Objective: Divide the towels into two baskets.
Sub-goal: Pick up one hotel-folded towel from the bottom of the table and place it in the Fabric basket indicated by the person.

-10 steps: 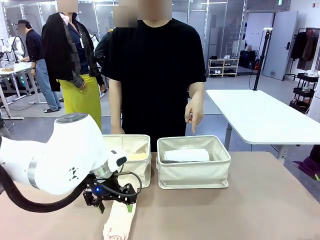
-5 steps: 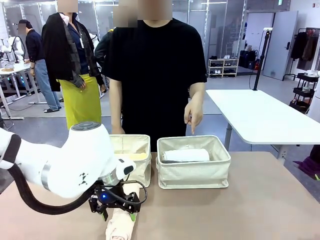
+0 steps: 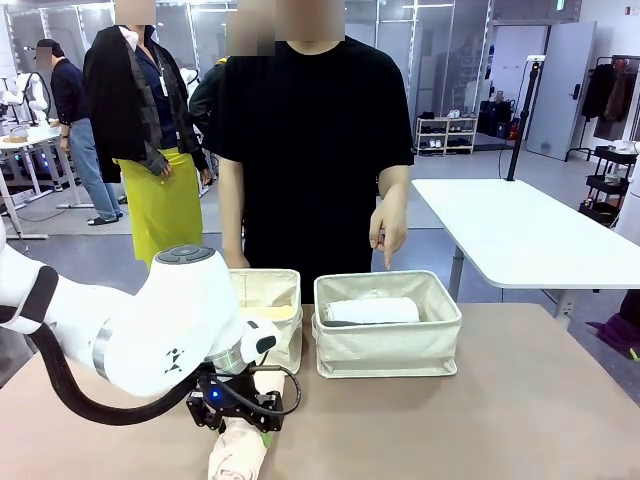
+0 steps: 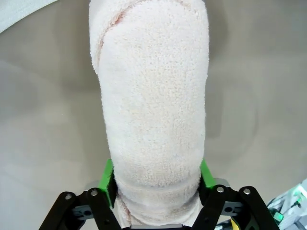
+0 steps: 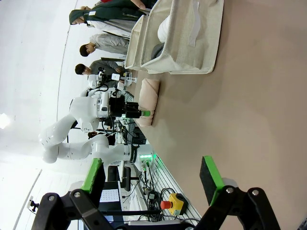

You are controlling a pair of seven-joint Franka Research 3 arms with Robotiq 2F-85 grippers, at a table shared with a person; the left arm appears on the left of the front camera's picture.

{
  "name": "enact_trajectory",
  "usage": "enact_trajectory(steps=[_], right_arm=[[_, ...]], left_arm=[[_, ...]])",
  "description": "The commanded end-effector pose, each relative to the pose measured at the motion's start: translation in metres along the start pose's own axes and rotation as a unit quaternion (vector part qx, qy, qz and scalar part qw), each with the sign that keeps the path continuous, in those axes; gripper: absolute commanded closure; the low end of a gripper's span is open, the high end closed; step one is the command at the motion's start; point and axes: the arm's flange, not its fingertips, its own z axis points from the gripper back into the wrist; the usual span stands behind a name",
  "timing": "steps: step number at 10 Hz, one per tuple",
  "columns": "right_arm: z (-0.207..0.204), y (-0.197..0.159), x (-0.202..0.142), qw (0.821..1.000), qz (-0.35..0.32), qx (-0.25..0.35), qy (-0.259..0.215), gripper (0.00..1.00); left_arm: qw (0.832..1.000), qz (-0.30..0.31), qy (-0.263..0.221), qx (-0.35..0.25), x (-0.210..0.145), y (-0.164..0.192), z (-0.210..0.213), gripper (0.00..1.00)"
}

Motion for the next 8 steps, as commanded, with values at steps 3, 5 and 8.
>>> enact_trajectory(steps=[3,5,8], right_arm=[[-0.003,0.005,-0.003,1.000,-0.011,-0.008,-0.001,0.00],[-0.003,0.005,-0.003,1.000,-0.011,-0.008,-0.001,0.00],[-0.003,0.005,-0.003,1.000,-0.011,-0.008,-0.001,0.00]], left_arm=[[1.000,-0.008,-0.020,0.023,-0.002,-0.006,0.006,0.65],[0.998,-0.058,-0.015,0.032,-0.006,-0.014,0.041,0.68],[0.981,-0.184,-0.035,0.043,-0.018,-0.028,0.115,0.68]])
